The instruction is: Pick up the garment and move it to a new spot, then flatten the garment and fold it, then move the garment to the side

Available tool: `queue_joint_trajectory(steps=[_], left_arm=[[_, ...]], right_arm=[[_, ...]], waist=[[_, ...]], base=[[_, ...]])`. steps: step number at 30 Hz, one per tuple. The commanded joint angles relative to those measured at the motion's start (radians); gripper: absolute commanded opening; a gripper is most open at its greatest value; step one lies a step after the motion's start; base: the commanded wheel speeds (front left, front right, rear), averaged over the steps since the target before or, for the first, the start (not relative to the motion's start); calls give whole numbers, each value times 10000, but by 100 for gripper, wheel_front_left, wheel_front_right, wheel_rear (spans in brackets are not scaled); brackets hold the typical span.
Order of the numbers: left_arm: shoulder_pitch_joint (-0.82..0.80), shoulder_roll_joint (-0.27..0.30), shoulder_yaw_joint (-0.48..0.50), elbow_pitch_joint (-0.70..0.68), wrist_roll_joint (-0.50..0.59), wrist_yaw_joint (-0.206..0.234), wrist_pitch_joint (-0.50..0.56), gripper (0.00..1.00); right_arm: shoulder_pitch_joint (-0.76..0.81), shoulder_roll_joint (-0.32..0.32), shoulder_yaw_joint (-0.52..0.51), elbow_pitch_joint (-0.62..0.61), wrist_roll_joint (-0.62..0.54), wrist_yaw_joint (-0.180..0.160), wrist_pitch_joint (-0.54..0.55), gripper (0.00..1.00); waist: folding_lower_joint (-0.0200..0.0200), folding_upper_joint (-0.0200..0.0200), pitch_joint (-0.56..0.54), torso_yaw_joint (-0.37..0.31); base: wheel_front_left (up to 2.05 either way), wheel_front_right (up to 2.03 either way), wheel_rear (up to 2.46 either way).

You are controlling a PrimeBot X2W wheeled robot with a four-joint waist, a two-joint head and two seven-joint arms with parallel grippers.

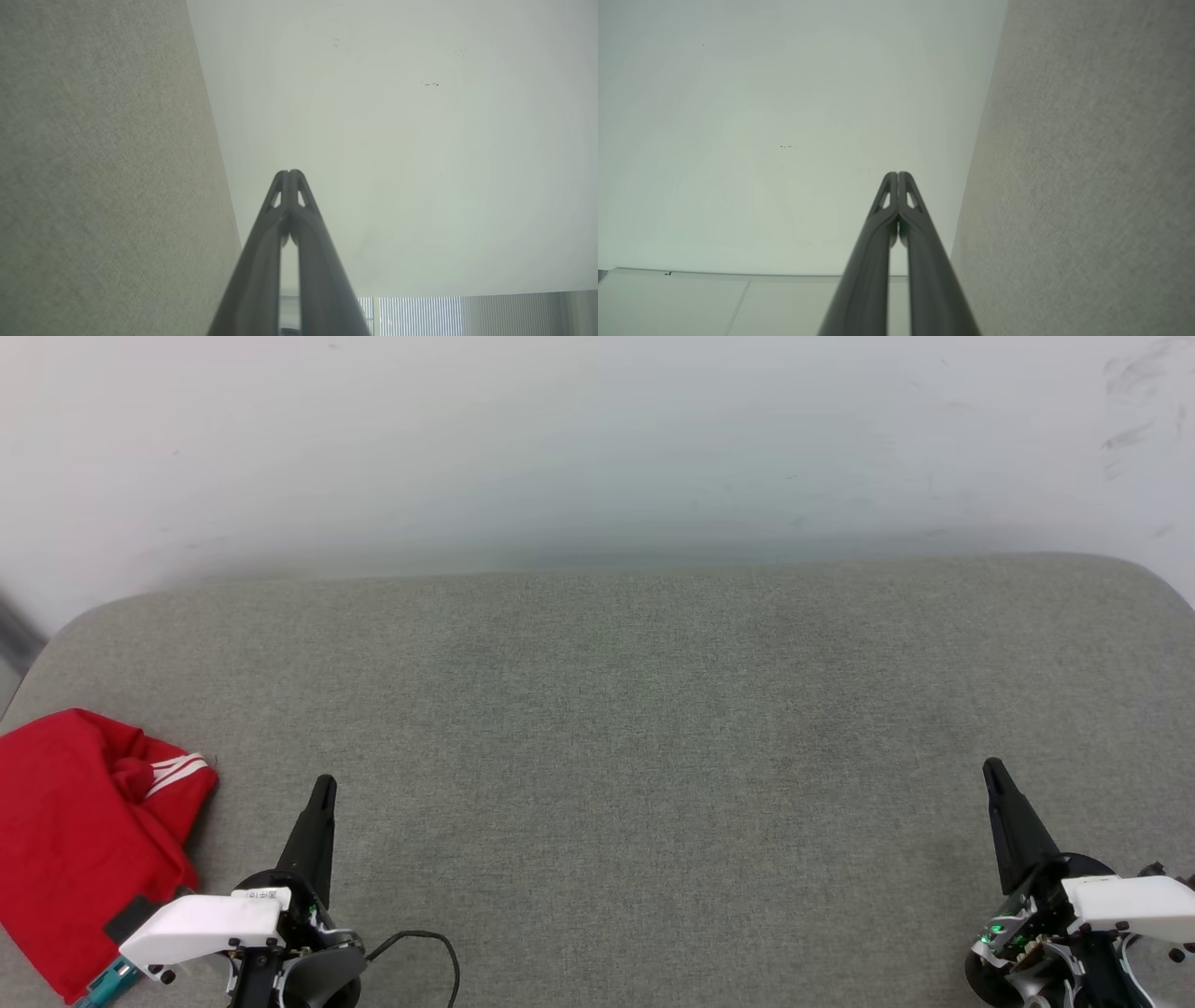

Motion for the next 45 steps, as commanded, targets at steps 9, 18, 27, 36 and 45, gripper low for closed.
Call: queue_joint_trajectory(steps=[9,18,27,36,45], left_arm=[[-63,-12,17,6,15,-29,15,0],[171,-22,-322,-40,11,4,-214,100],[211,-18,-746,-718,-118,4,-629,100],[288,9,-1130,-1457,251,3,-1031,100],[297,190,-1549,-1930,1559,3,-1452,100]], right_arm=[[-128,30,-2,7,-47,-3,17,0],[266,8,180,-84,5,-2,-236,100],[403,9,487,-634,-29,-2,-673,100],[471,8,681,-1149,-338,-2,-1082,100],[473,-85,844,-1638,-1270,-1,-1440,100]], waist=[[0,0,0,0],[0,0,4,0],[0,0,14,6],[0,0,26,22],[0,0,39,49]], base=[[0,0,0],[0,0,0],[0,0,0],[0,0,0],[0,0,0]])
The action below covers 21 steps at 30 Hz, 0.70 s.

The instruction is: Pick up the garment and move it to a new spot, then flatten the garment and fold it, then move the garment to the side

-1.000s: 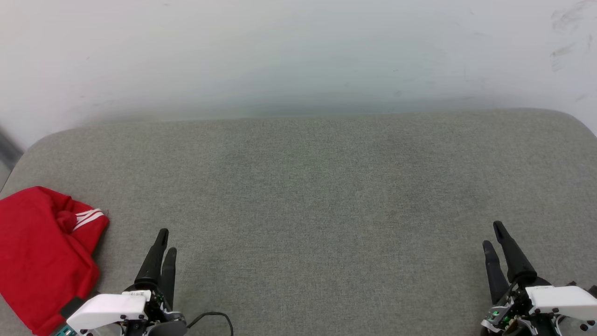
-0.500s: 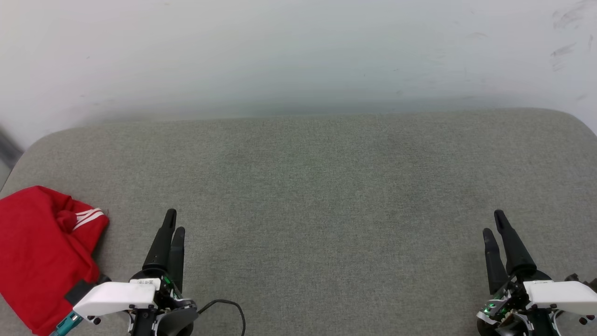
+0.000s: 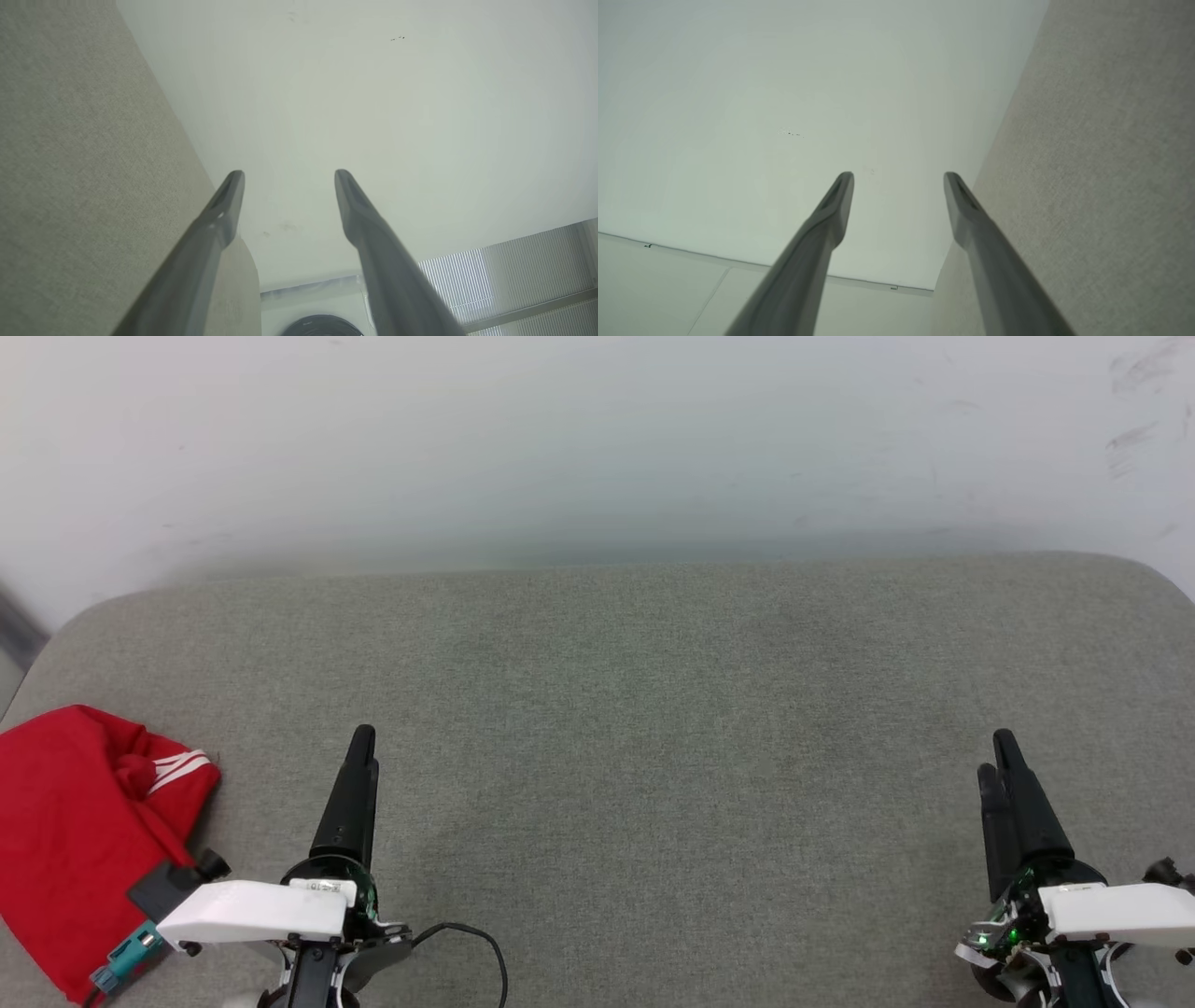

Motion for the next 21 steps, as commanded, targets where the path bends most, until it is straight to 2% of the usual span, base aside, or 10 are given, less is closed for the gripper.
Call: queue_joint_trajectory(steps=[1,5,9,16,21], left_arm=[[-96,85,-48,-259,380,-2,-98,100],[-77,93,-79,-372,1507,-2,-247,100],[-24,72,-72,-450,2642,-3,-387,100],[36,79,-110,-617,4523,-3,-625,100],[79,109,-33,-702,5834,-3,-787,100]], right_arm=[[-114,-87,40,-269,-282,2,-95,100],[-113,-209,106,-466,-1426,2,-237,100],[-111,-346,218,-644,-3180,3,-380,100],[-53,-196,302,-981,-5929,3,-575,100],[1,-104,363,-1286,-7450,3,-438,100]], waist=[[-1,0,2,1],[-1,0,2,9],[-1,0,-8,7],[-1,0,-5,5],[-1,0,23,7]], base=[[0,0,0],[0,0,0],[0,0,0],[0,0,0],[0,0,0]])
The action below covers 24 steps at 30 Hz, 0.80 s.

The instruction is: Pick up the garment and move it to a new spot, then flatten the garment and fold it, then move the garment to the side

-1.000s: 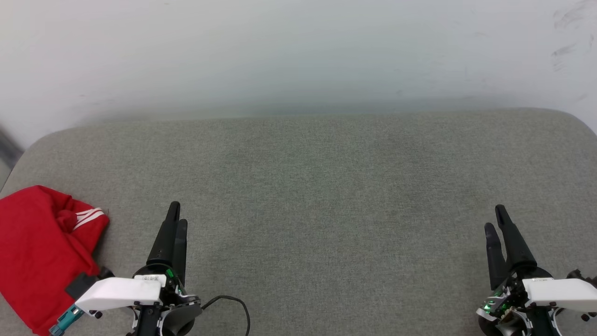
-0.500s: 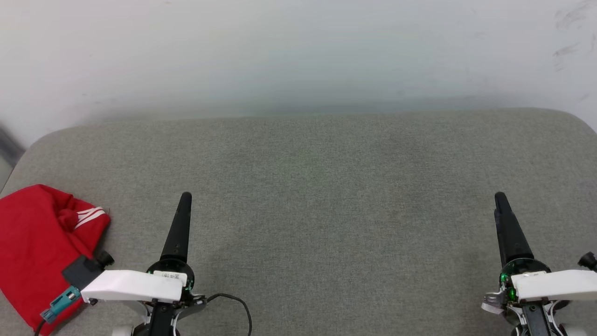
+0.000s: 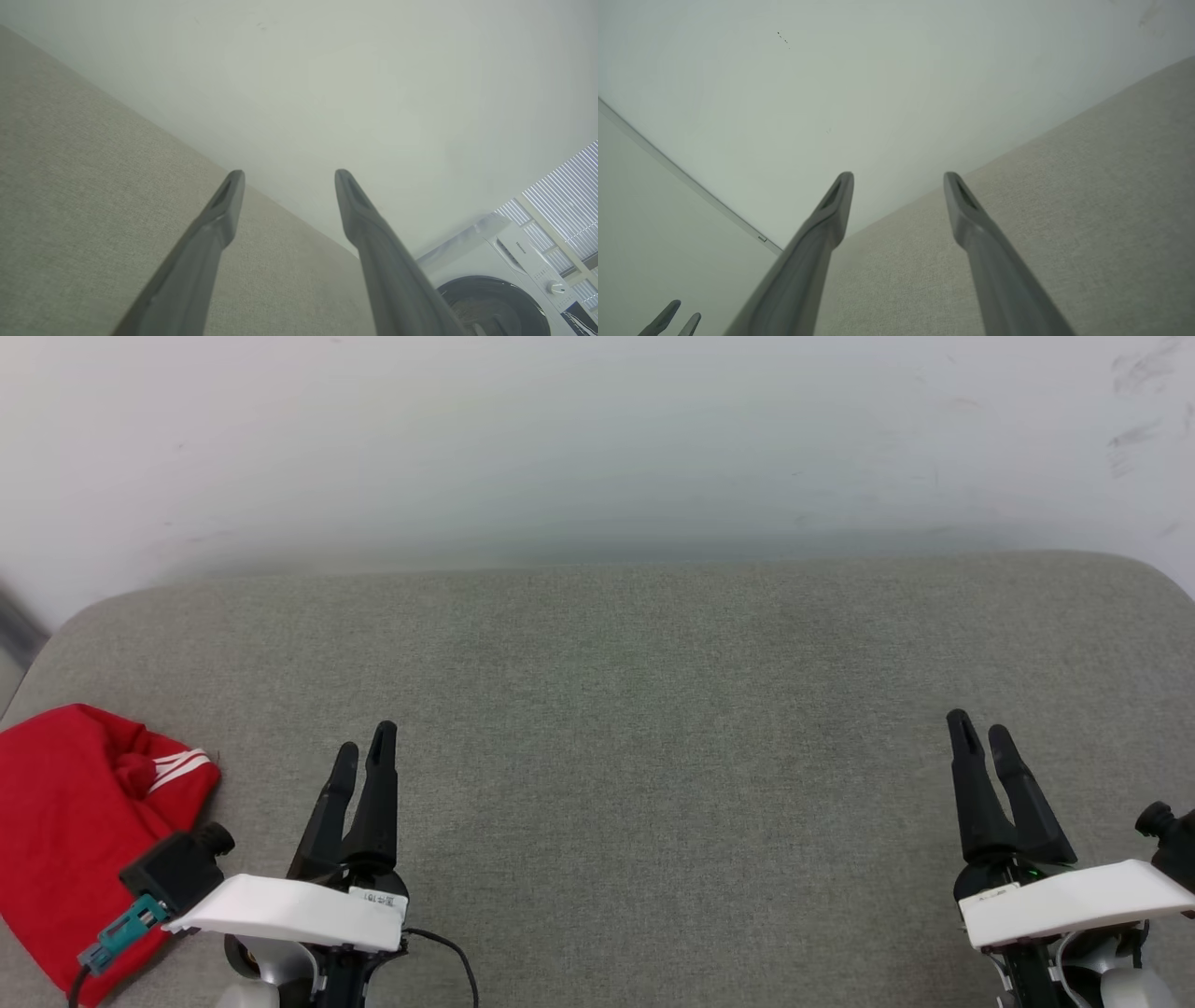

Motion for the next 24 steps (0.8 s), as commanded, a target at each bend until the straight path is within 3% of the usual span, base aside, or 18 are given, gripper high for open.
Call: queue_joint_trajectory(steps=[1,14,24], left_arm=[[-40,77,23,-189,489,-3,-119,100],[83,359,72,-131,3467,27,-491,100],[150,471,42,10,4714,139,-728,100]], right_arm=[[-47,15,26,-246,-524,3,32,100],[104,71,105,-643,-3152,3,512,100],[253,110,72,-906,-4361,3,735,100]], waist=[[-1,0,10,3],[-1,0,89,41],[-1,0,139,31]], base=[[0,0,0],[0,0,0],[0,0,0]])
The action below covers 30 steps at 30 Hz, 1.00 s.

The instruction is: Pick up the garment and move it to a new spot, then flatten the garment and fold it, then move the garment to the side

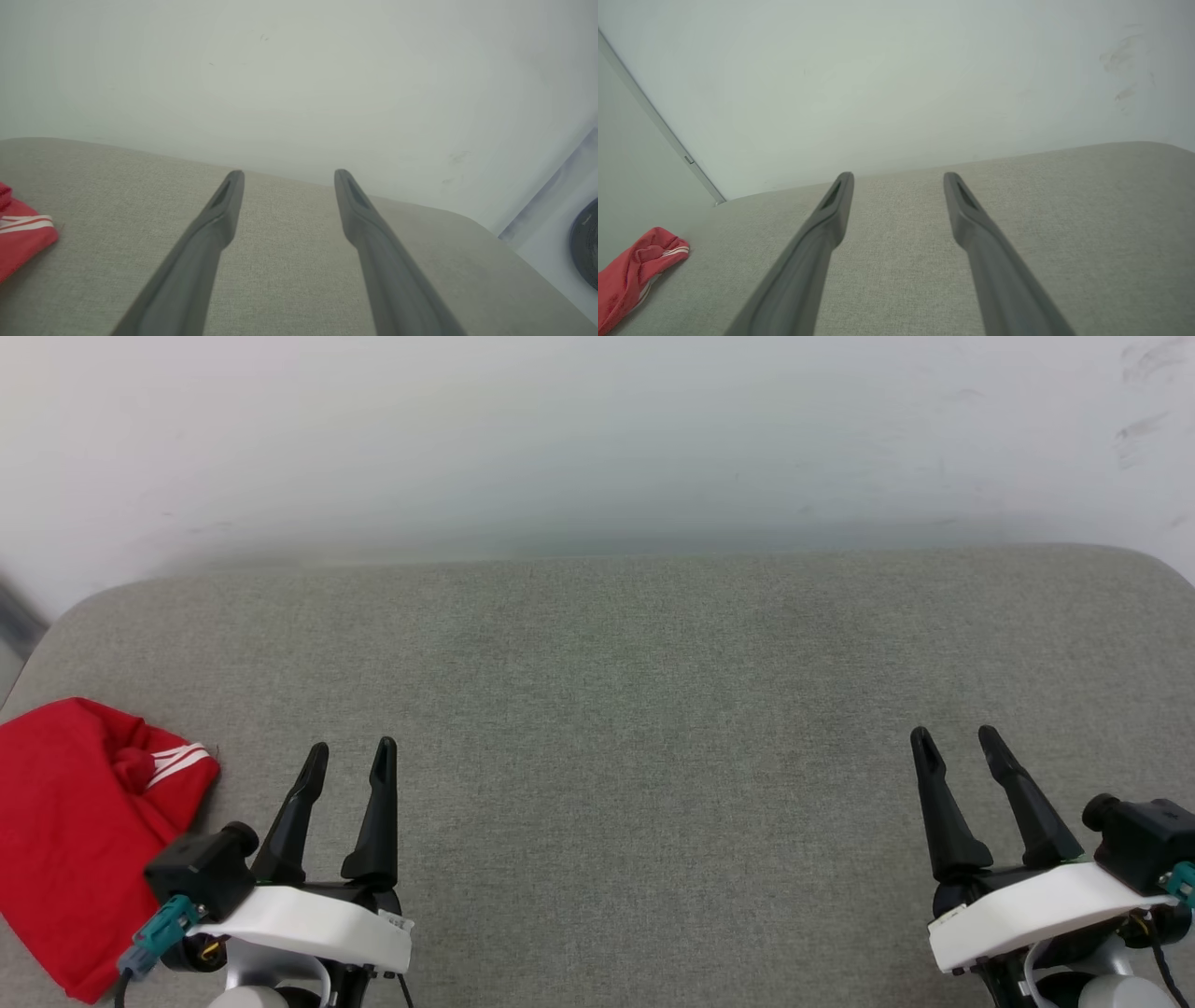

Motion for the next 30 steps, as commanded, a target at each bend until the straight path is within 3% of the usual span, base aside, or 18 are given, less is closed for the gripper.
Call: queue_joint_trajectory(steps=[1,10,30], left_arm=[[46,68,-30,-80,225,36,-70,100],[111,174,-64,64,1143,129,-290,100],[275,181,-110,299,2659,116,-713,100]], right_arm=[[-5,27,-8,-171,-242,3,36,100],[130,50,-135,-391,-1187,2,144,100],[470,57,-496,-949,-2067,2,368,100]], waist=[[-1,-1,3,2],[-1,-1,66,28],[-1,-1,133,108]], base=[[0,0,0],[0,0,0],[0,0,0]])
